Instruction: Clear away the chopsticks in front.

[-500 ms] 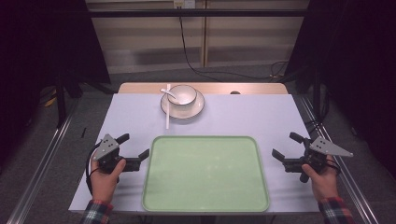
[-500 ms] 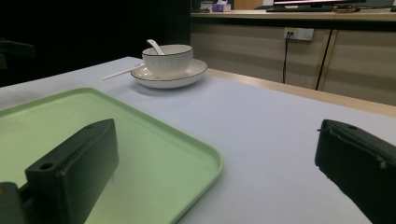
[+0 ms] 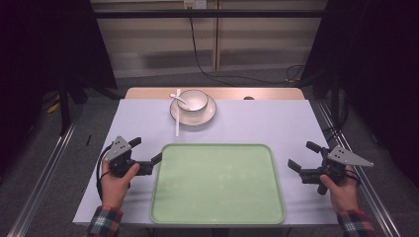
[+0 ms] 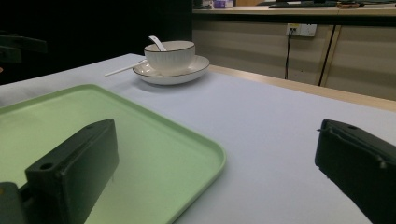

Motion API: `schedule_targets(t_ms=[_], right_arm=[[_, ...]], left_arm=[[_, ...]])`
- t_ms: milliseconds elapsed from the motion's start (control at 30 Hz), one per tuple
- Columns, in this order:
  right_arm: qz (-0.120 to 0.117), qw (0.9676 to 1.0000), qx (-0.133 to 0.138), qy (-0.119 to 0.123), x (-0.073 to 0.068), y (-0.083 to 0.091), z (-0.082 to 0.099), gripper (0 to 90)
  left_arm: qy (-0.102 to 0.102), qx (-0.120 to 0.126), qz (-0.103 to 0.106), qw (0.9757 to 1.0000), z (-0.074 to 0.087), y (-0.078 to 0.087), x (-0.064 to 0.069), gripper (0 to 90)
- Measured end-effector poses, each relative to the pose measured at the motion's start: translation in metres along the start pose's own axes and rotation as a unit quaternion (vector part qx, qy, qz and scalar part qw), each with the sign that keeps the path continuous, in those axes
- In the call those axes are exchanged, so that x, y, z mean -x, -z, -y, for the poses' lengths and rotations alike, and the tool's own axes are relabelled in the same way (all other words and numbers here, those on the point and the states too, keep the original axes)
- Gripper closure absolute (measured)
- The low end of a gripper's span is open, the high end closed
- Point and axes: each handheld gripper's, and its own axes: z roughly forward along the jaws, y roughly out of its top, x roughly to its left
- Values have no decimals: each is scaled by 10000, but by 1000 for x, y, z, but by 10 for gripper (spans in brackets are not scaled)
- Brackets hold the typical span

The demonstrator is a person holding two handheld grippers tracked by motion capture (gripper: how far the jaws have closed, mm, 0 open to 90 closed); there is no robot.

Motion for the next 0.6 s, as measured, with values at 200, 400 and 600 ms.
schedule_targets(t_ms=[200,400,600], right_arm=[[-16,10000,6,-81,-1,4,0,0],[-35,10000,41,-64,0,6,0,0],[-16,10000,44,-86,1,6,0,0]], left_arm=[[207,-149,-100,9996,-14,-24,-10,0],[259,-202,-213,9992,-26,-48,-19,0],[440,-353,-339,9978,-33,-67,-25,0]])
